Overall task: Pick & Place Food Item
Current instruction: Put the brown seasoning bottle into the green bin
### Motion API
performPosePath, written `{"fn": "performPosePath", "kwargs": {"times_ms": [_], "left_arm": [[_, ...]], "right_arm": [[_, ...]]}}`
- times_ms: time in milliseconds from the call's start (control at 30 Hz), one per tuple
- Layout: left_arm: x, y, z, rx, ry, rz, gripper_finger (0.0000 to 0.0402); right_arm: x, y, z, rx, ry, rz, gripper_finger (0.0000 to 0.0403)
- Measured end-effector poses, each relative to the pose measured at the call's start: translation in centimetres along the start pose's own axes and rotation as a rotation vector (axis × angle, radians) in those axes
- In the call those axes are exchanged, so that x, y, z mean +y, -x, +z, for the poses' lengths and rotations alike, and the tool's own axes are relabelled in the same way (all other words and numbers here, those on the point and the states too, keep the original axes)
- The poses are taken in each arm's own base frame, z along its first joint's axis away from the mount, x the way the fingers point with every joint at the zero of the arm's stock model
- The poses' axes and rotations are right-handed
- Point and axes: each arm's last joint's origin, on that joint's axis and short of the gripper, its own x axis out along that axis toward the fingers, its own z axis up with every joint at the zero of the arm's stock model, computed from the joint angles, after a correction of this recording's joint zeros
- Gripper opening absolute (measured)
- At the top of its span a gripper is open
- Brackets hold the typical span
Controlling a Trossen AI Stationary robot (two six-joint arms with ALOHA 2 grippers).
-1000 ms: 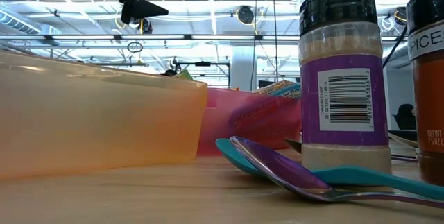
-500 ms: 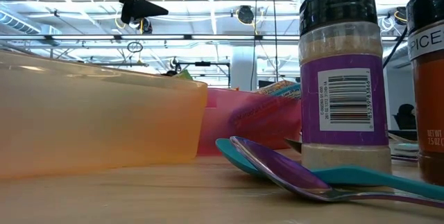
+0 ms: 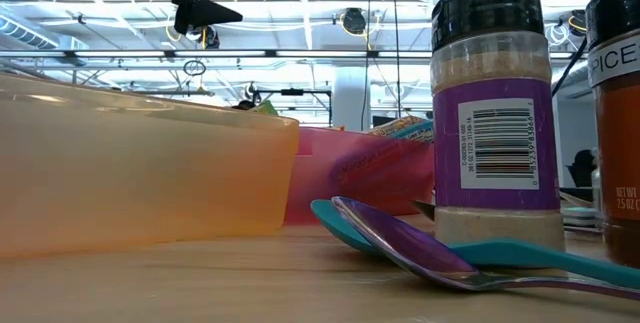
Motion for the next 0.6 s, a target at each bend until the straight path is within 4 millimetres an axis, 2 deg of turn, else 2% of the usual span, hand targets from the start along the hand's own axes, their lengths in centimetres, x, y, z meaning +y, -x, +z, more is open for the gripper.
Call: {"fn": "performPosePath", "kwargs": {"times_ms": [133,267,367,600], "left_arm": [[0.0,0.0,0.0,0.0,0.0,0.0,0.0324],[0.0,0.0,0.0,0.0,0.0,0.0,0.0324],[0.0,0.0,0.0,0.0,0.0,0.0,0.0324],[0.0,0.0,0.0,0.0,0.0,0.0,0.0324]], "right_arm": [[0.0,0.0,0.0,0.001,-0.039,-0.003,0.006],[-0.3,-0.2,0.3,-0.011,-0.074,-0.019,0.0081],[-0.6,-0.5,0.6,-0.026,-0.092,-0.033,0.0124],[-1.2,-1.2,1.1,-0.029,-0.075,-0.036,0.0261]]}}
